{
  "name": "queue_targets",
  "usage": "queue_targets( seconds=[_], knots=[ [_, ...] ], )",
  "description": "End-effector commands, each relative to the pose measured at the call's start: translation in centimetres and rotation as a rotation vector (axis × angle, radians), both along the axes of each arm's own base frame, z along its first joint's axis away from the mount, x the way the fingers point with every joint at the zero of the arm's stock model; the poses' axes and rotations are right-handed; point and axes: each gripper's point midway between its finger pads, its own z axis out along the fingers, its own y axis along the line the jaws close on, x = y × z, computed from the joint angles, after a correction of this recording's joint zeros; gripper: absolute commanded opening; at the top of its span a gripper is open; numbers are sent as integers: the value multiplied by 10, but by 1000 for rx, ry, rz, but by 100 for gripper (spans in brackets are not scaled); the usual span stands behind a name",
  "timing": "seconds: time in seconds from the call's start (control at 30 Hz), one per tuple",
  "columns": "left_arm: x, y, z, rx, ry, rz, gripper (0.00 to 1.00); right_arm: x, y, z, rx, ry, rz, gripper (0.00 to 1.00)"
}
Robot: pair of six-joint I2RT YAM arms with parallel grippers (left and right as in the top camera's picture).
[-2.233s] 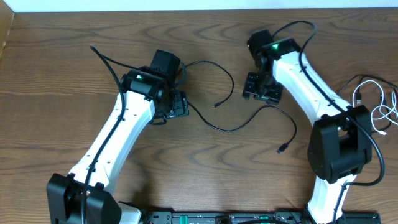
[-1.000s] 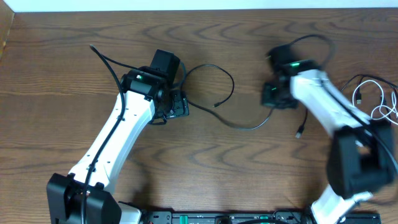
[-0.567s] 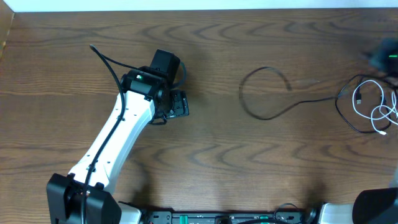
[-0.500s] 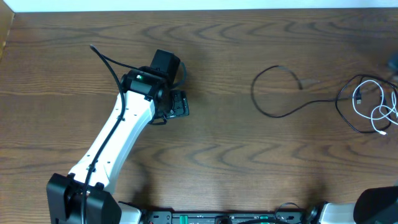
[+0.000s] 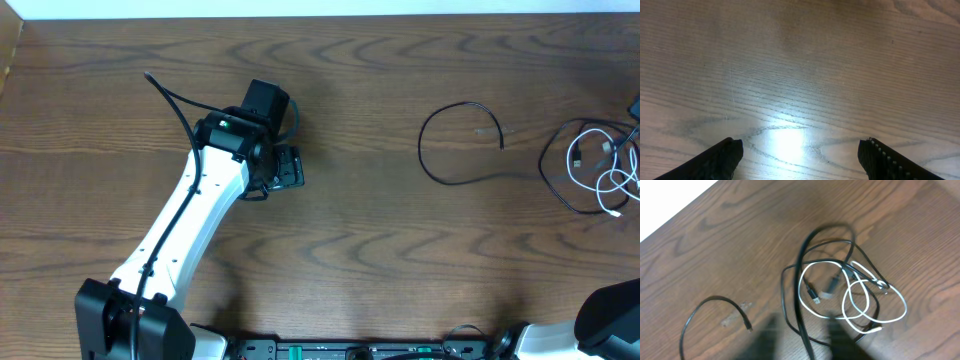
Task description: Untangle cables
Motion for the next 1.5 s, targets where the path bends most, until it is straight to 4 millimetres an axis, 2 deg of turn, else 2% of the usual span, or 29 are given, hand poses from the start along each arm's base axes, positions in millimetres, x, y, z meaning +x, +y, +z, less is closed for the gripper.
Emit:
queue_targets(
  seconds=[0.0, 0.07, 0.1, 0.27, 0.3, 0.4, 0.43, 0.57, 0.67, 0.73, 0.9, 1.0, 1.03, 1.1, 1.23, 1.4, 1.47],
  knots=[
    [-2, 1, -2, -2, 14, 6, 80, 11, 29, 1, 79, -35, 139, 73],
    [-2, 1, -2, -2, 14, 6, 80, 16, 53, 2, 132, -51, 237, 77],
    [-2, 1, -2, -2, 14, 6, 80, 19, 71, 1, 158, -51, 299, 77],
    [-2, 1, -2, -2, 14, 6, 80, 23, 130, -6, 152, 9, 493, 78],
    [-2, 1, -2, -2, 14, 6, 80, 21, 153, -11, 138, 35, 579, 77],
    [-2, 1, -2, -1, 14, 6, 80, 18, 194, -26, 109, 94, 706, 77],
    [-2, 1, -2, -1, 14, 6, 80, 16, 202, -30, 103, 109, 725, 77],
    [-2, 1, -2, -1, 14, 6, 80, 1, 245, -70, 89, 218, 830, 77],
    [-2, 1, -2, -1, 14, 6, 80, -14, 267, -99, 82, 284, 932, 77],
    [-2, 1, -2, -1, 14, 6, 80, -29, 285, -126, 70, 340, 1033, 75],
    [-2, 1, -2, -1, 14, 6, 80, -53, 311, -175, 5, 391, 1253, 72],
    [-2, 1, -3, -1, 15, 5, 80, -58, 316, -195, -50, 381, 1328, 71],
    [-2, 1, -3, 0, 14, 2, 80, -59, 313, -205, -99, 384, 1329, 72],
    [-2, 1, -3, -1, 15, 2, 80, -59, 309, -214, -127, 384, 1322, 77],
    [-2, 1, -3, -1, 14, 2, 80, -66, 307, -234, -138, 371, 1319, 77],
    [-2, 1, -3, -1, 15, 2, 80, -73, 296, -251, -184, 385, 1295, 70],
    [-2, 1, -3, 0, 15, 2, 80, -75, 292, -254, -198, 399, 1288, 61]
  ],
)
